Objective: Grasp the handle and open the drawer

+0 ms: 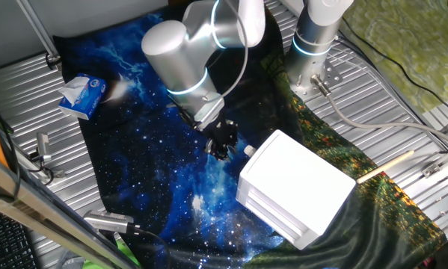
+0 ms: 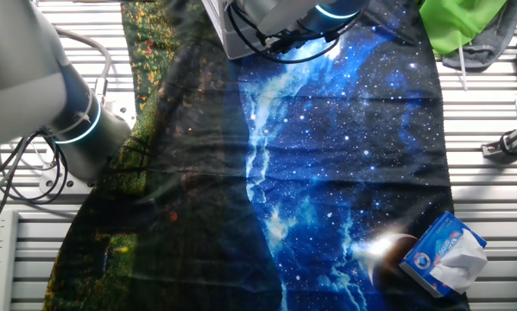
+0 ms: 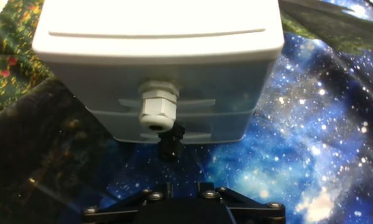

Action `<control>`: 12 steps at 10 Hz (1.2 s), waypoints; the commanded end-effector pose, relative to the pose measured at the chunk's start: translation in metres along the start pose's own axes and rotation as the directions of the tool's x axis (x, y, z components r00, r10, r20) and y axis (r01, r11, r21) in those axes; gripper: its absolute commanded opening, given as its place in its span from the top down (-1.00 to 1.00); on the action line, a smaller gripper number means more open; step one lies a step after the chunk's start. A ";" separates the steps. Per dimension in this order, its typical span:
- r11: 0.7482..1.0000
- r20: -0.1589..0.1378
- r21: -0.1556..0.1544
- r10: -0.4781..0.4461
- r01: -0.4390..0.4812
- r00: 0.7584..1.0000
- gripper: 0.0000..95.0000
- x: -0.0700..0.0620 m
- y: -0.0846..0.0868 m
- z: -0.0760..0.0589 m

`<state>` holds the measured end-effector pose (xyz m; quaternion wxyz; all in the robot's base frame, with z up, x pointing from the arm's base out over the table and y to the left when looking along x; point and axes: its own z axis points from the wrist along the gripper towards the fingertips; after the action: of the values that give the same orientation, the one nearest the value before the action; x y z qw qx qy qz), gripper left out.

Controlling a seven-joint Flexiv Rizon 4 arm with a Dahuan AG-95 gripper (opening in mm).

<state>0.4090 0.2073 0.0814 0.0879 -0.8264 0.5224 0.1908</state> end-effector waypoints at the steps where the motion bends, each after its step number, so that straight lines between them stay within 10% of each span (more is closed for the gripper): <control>1: 1.000 -0.009 0.004 0.007 -0.007 1.000 0.20 -0.004 0.005 0.002; 12: 1.000 -0.004 0.018 0.008 -0.008 1.000 0.20 -0.020 0.010 0.022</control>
<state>0.3858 0.2288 0.0692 0.0927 -0.8238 0.5280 0.1845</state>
